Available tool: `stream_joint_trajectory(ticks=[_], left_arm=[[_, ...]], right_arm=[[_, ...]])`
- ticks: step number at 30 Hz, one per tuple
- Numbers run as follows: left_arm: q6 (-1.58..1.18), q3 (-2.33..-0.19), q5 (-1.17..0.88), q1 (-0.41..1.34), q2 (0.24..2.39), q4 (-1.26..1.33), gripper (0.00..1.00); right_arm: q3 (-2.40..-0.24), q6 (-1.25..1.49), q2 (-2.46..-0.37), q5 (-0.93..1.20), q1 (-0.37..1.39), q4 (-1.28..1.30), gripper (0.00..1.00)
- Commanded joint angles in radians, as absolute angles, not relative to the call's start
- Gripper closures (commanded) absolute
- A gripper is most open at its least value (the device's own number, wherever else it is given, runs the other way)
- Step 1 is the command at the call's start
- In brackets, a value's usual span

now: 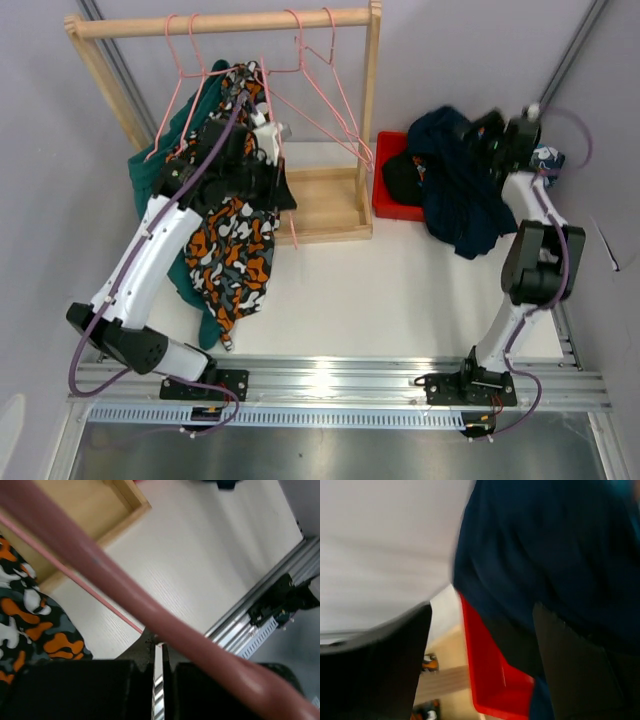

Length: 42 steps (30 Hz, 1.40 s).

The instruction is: Remove the shorts from the hanger

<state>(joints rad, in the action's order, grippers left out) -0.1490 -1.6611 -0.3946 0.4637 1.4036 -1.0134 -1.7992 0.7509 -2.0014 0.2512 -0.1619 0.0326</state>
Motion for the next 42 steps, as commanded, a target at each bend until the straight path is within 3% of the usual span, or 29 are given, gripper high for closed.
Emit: stream_joint_trajectory(ticks=[1,8,15,32,42], left_arm=[[-0.132,-1.906,-0.361,0.439,1.442,-1.021,1.00],[-0.109,-2.144,-0.141,0.431,1.537,-1.115,1.00],[-0.103,-2.220,0.165,0.433,1.461,-1.137,1.00],[-0.081,-2.433,0.186,0.430,1.483,-1.035,0.98],[-0.138,-2.375,0.111,0.414,1.577,-0.977,1.00]], right_arm=[[-1.300,0.796,-1.683,0.265,-0.130,-0.319,0.12],[-0.886,0.816,-1.280,0.315,-0.114,-0.365,0.13],[-0.796,0.741,-0.974,0.255,-0.045,-0.237,0.12],[-0.652,0.700,-0.689,0.140,0.103,-0.063,0.14],[-0.548,0.716,-0.531,0.114,0.104,-0.003,0.14]])
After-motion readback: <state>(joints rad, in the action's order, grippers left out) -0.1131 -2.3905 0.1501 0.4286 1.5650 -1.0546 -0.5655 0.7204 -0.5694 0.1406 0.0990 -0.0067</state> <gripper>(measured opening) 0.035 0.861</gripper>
